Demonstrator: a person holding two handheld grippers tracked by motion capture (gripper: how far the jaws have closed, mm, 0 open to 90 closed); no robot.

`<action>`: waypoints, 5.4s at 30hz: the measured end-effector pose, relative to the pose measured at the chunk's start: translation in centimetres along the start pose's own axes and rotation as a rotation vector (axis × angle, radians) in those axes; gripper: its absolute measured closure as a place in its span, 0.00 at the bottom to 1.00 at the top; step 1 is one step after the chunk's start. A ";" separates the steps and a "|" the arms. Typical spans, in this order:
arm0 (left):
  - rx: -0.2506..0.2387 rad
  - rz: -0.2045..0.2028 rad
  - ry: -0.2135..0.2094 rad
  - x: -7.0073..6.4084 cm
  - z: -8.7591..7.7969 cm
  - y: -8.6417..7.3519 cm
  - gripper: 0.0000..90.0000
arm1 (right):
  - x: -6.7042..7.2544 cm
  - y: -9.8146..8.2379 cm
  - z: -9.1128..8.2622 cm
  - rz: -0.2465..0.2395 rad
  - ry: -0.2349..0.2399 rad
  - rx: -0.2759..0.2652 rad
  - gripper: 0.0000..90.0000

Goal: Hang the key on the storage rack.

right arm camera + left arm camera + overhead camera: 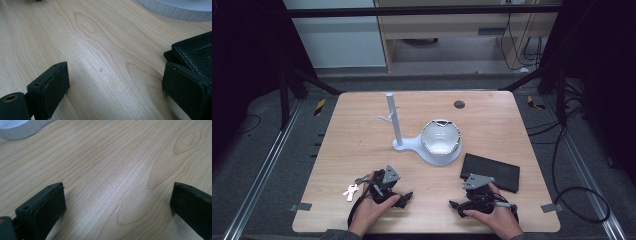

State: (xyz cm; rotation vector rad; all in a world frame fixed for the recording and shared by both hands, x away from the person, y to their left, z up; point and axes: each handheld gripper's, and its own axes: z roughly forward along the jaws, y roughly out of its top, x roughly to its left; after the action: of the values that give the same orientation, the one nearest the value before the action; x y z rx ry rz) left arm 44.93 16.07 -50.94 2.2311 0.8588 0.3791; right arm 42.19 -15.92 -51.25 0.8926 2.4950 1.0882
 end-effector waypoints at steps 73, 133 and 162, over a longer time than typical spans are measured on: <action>0.446 -0.126 -0.009 10.5 -9.5 -3.7 0.89 | 0.1 -0.2 -0.2 0.003 -0.003 0.002 0.08; 0.424 -0.014 -0.015 9.9 -12.4 0.1 1.00 | 0.1 -0.3 -0.3 -0.001 0.003 0.000 0.08; 0.326 0.110 0.011 8.5 -16.4 12.1 1.00 | 0.0 -0.2 -0.1 0.004 -0.003 0.008 0.05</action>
State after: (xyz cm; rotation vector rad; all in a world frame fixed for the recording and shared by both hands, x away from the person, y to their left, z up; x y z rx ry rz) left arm 48.84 23.82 -30.64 2.5867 0.8557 0.3207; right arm 42.06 -16.10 -51.30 0.9009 2.4975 1.0781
